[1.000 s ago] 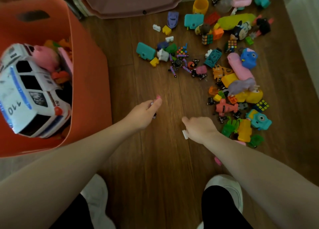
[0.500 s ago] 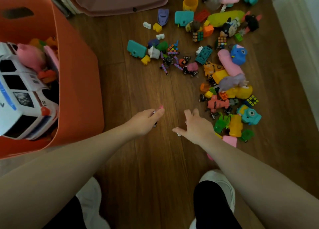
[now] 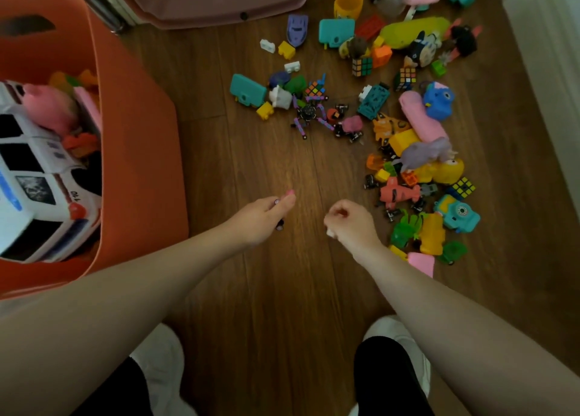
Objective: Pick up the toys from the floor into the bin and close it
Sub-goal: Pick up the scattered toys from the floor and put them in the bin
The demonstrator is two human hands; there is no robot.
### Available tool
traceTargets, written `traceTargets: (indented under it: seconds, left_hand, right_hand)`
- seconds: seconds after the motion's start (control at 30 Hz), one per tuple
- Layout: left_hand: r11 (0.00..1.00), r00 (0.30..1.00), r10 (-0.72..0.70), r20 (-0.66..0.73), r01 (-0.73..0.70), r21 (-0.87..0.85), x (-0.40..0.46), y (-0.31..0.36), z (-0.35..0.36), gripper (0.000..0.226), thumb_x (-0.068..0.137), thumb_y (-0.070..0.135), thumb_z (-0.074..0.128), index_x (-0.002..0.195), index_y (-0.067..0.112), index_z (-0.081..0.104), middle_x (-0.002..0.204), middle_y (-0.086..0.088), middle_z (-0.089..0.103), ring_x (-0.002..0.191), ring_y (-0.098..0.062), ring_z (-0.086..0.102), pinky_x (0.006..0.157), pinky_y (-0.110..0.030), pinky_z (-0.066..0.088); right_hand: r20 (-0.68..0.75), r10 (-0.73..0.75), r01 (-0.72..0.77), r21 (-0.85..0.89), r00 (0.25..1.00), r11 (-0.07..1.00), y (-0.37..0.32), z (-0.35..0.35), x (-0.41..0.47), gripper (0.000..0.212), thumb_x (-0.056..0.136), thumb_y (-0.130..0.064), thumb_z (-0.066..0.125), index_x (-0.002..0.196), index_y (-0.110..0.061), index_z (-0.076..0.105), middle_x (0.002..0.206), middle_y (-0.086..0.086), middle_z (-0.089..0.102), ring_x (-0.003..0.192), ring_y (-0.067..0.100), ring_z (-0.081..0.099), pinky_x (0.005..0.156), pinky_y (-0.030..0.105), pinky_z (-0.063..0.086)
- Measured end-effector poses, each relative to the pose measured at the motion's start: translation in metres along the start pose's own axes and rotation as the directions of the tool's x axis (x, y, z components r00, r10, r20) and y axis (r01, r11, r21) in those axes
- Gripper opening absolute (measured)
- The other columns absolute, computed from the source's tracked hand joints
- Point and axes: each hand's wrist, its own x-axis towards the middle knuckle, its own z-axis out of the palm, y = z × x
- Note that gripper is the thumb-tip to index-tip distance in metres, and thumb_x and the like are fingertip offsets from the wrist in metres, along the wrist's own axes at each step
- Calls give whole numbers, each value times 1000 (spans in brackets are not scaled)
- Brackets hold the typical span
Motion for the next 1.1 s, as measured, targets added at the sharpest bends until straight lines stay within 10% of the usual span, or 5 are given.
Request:
traceTargets:
  seconds: [0.1,0.4,0.63,0.87,1.1]
  left_hand:
    - [978,999,3,39,5,-209,-4,13,-14,46,95,54,28,73,16,44,56,5,36,47,-8,34,46,-20,28]
    - [850,965,210,-158,-260,-459,-85,35,-118,42,81,61,50,72,20,51,46,11,34,41,-8,31,44,-23,23]
    - [955,656,282,-700,-264,138,-132,-27,-207,28,80,53,60,89,28,53,74,12,56,69,-9,56,64,-32,46]
    - [760,776,245,-582,219,612,-107,-66,-212,51,81,49,57,127,27,49,133,-11,39,127,-34,29,103,-45,24]
    - [820,556,449,-700,56,570,-109,-64,-188,48,76,47,55,112,15,54,129,-15,37,118,-36,35,97,-47,28]
  right_hand:
    - [280,199,-340,678,939,652,-42,-10,-8,7,91,-12,56,93,-11,62,83,7,59,63,12,53,46,17,40]
    - [400,-169,-219,755,901,618,-199,53,-39,10,90,-12,56,99,-8,59,75,4,61,60,8,60,52,19,53]
    - [423,-194,-137,636,885,759,-294,127,-62,27,96,-23,48,105,0,59,102,14,59,83,18,60,71,29,56]
    - [299,-147,34,354,943,935,-315,175,-56,42,100,-37,35,111,-5,60,112,12,64,99,20,60,80,31,46]
    - [413,-245,37,451,877,892,-296,122,-54,44,101,-34,31,130,-6,49,126,12,61,114,21,58,99,33,45]
